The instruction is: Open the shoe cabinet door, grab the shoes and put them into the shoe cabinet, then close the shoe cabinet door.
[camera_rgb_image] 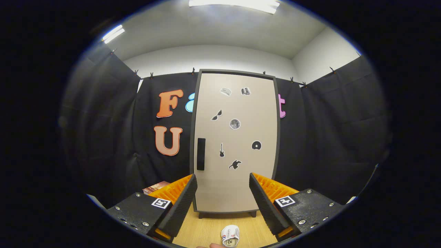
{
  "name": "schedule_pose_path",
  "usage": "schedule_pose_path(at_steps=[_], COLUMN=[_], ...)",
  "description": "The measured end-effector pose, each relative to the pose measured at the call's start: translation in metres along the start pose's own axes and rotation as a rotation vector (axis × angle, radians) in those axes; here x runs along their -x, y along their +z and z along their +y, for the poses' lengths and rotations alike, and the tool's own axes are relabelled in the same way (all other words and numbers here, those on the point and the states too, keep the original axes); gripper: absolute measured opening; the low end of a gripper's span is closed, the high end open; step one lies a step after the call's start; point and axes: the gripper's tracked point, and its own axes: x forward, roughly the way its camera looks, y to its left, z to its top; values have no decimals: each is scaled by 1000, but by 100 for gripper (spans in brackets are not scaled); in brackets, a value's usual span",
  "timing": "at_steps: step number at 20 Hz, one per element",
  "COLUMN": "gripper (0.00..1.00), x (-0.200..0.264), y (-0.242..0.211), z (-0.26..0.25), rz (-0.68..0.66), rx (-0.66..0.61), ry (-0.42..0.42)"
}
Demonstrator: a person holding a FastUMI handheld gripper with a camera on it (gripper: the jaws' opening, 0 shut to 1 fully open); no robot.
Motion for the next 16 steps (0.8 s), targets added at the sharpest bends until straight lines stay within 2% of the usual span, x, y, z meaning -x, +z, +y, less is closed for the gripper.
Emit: schedule_pose_path(at_steps=[9,16], gripper=[94,94], x=[-100,-172], y=[-17,-30], z=[42,57], rz=[15,14], rx=[-23,-10], ry=[103,114])
